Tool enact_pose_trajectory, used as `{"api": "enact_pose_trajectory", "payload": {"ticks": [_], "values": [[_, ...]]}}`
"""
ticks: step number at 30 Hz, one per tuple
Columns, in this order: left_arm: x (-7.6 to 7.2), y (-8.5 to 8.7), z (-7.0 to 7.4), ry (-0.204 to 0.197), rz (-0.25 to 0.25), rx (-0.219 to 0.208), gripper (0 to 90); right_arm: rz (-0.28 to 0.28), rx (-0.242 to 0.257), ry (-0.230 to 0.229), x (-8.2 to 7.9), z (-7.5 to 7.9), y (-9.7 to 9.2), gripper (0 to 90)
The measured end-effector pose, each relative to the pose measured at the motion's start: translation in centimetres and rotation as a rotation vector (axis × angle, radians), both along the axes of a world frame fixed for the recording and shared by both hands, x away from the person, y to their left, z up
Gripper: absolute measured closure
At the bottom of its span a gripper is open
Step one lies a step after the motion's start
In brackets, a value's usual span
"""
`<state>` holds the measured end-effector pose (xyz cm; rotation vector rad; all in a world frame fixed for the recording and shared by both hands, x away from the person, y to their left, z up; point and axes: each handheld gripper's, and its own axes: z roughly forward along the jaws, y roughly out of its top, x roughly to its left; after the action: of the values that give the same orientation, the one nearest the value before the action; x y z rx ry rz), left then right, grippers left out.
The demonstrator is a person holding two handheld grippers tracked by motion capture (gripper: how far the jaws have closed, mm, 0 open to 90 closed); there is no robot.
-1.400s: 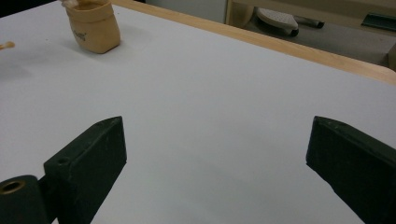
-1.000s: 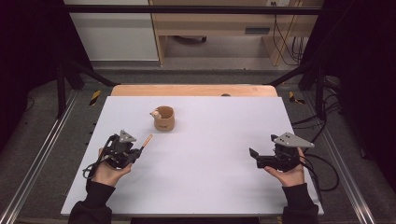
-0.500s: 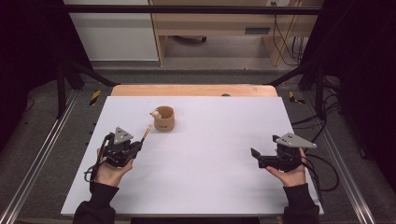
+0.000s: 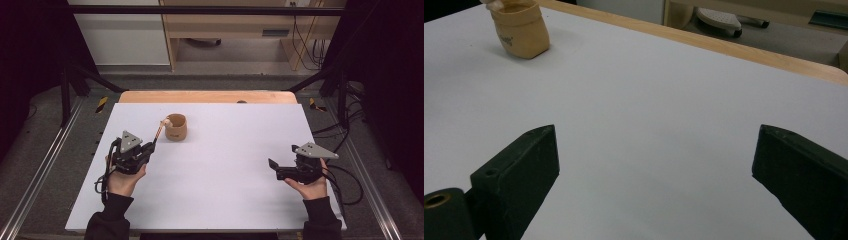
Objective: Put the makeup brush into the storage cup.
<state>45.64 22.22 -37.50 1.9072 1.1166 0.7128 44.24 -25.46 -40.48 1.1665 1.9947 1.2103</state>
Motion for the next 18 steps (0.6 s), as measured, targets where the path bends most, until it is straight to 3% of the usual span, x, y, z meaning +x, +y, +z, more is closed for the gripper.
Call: {"api": "enact_pose_trajectory", "payload": {"ticks": [18], "values": [[2.2, -1.5, 1.1, -0.064, 0.006, -0.070, 82.8, -0.003, -0.002, -0.004, 0.0, -0.1, 0.0, 4.6]]}}
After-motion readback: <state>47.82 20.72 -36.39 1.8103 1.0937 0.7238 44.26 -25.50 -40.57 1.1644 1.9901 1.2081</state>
